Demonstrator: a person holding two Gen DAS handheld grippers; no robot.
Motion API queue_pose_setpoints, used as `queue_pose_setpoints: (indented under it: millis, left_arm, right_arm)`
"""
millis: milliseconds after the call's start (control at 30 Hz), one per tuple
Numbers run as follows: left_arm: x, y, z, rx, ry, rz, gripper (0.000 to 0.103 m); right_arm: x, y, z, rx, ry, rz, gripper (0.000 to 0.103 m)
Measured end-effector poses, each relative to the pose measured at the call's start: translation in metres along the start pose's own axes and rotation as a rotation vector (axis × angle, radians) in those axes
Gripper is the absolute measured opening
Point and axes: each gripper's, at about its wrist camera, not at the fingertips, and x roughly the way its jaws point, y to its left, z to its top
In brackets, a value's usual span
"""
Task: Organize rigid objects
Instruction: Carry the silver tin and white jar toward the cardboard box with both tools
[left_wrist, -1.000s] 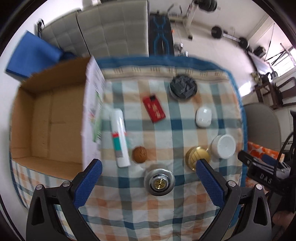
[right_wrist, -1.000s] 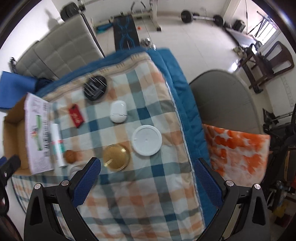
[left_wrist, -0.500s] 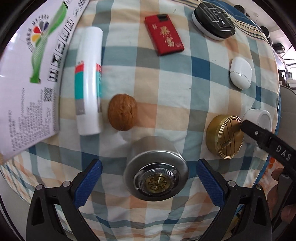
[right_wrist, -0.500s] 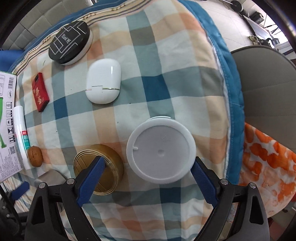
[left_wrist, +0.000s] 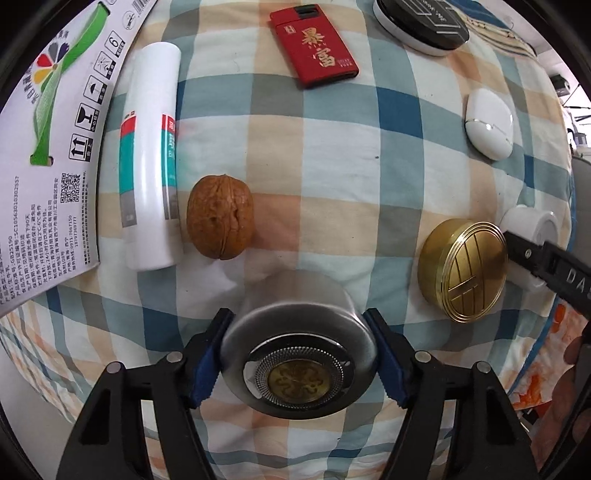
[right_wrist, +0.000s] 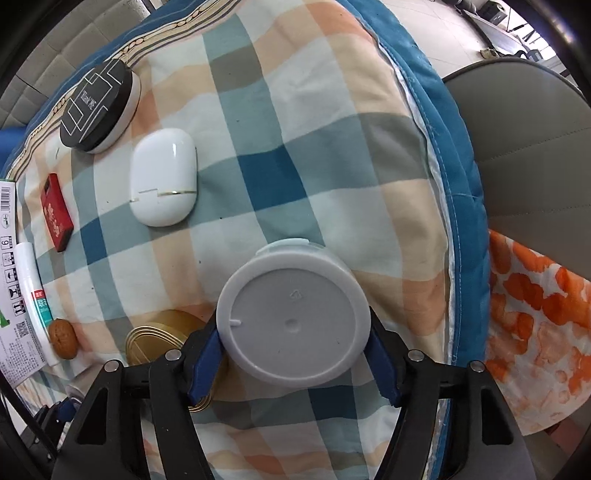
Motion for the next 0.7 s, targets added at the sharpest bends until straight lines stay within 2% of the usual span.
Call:
queue_pose_setpoints:
  millis: [133, 367, 433, 567, 700]
  left_arm:
    - [-0.004, 0.015, -0.02, 0.033, -0.001, -0.01, 0.069]
    - [0.019, 0.019, -0.064, 0.081, 0.02, -0.004, 0.069]
    - [0.028, 0.021, -0.071, 0.075, 0.027, -0.007, 0.07]
    - [0.047, 0.028, -0.085, 0.066, 0.061, -0.018, 0.073]
    - [0.056, 0.033, -0.099, 0.056, 0.045, -0.026, 0.073]
  right_arm:
    - [-0.001, -0.007, -0.017, -0.016, 0.033, 0.028, 0.07]
    - [0.008, -0.015, -0.099, -0.053, 0.121, 0.061, 0.07]
    - [0.015, -0.013, -0.117, -0.06, 0.12, 0.053, 0.071]
    - [0.019, -0.007, -0.137, -0.054, 0.097, 0.028, 0.071]
    - [0.031, -0.004, -0.14, -0.05, 0.113, 0.027, 0.071]
